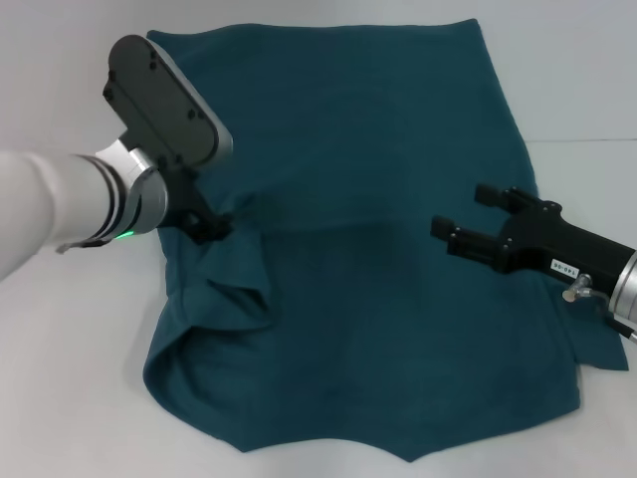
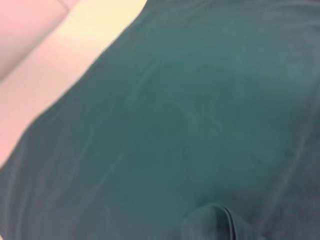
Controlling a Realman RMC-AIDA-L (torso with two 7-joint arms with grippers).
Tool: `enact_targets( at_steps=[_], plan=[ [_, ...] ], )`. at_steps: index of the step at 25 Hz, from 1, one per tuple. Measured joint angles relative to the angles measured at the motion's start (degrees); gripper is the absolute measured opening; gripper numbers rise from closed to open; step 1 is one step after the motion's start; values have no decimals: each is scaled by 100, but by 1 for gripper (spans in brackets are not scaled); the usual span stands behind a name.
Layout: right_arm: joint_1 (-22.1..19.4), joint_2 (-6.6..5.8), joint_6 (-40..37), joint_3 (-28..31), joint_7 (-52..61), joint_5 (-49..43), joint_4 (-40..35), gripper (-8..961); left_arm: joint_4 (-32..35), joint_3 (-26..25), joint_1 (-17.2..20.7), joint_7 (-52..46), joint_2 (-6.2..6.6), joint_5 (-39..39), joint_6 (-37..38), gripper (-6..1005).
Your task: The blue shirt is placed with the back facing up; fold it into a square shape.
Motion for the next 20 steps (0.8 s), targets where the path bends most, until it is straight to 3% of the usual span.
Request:
enact_targets(
  at_steps=[4, 11, 20],
  plan=[
    [11, -1, 98, -3, 0, 3, 6, 941, -459, -182, -392, -537, -5, -20, 178, 698],
    [63, 0, 220, -46, -41, 5, 38, 942, -692, -620, -837, -784, 8, -157, 863, 691],
    [91, 8, 284, -54, -58, -25, 100, 941, -1653, -1240, -1246, -735, 37, -156, 843, 680]
  ],
)
